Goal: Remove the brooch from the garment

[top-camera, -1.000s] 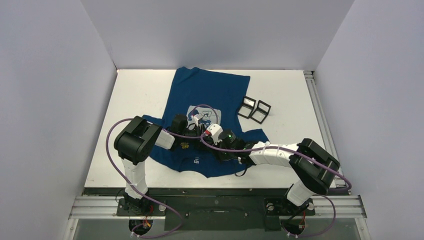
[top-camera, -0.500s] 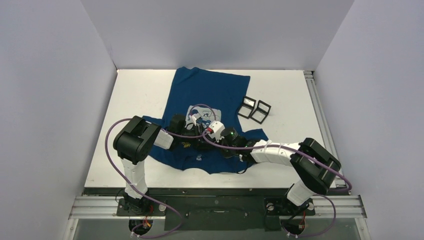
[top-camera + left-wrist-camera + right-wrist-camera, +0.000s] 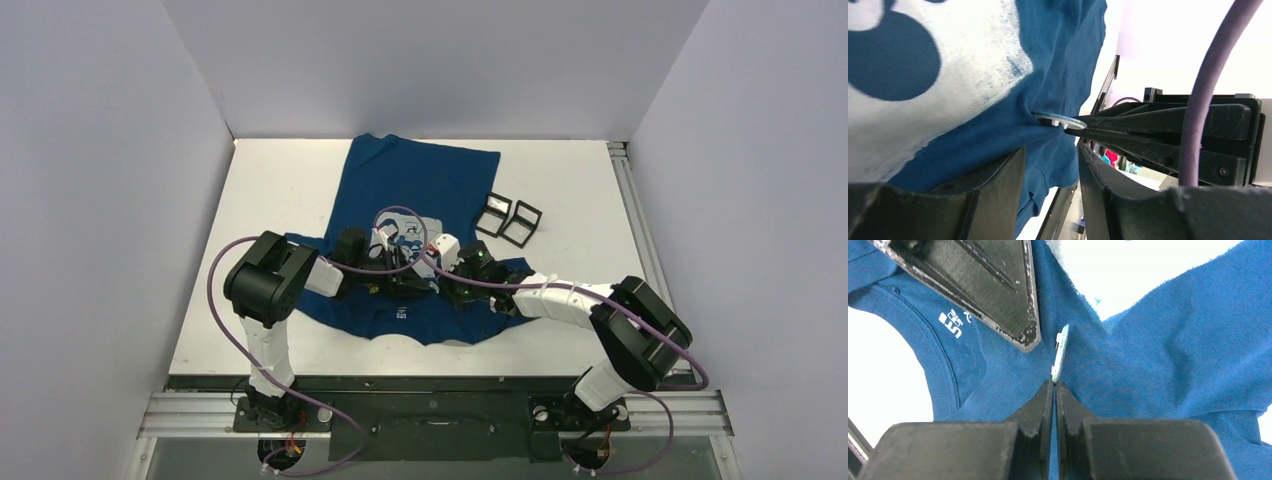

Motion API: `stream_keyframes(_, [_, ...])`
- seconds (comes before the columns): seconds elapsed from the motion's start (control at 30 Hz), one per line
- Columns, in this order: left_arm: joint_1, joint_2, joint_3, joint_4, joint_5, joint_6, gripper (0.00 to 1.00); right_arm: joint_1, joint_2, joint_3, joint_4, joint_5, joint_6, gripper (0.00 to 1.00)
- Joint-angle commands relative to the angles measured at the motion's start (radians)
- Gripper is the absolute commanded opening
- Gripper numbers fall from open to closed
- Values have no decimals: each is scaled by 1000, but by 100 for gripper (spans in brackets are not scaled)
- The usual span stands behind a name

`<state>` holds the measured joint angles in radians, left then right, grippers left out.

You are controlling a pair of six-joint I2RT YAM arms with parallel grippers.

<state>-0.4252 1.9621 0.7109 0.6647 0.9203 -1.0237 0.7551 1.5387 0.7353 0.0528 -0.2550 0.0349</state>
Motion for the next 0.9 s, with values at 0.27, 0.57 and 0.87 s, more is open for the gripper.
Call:
stream_keyframes(0.27, [67,-151,-5,-180,-64,290,45,-33,-43,-46,128,-86,14,0])
stream_keyframes(0.57, [81,-154,3,-35,-59,289,46,-31,2,-64,239,-75,48,0])
stream_keyframes(0.87, [101,-20,-30,338,-6,111,51,-47,18,-100,329,-87,74,0])
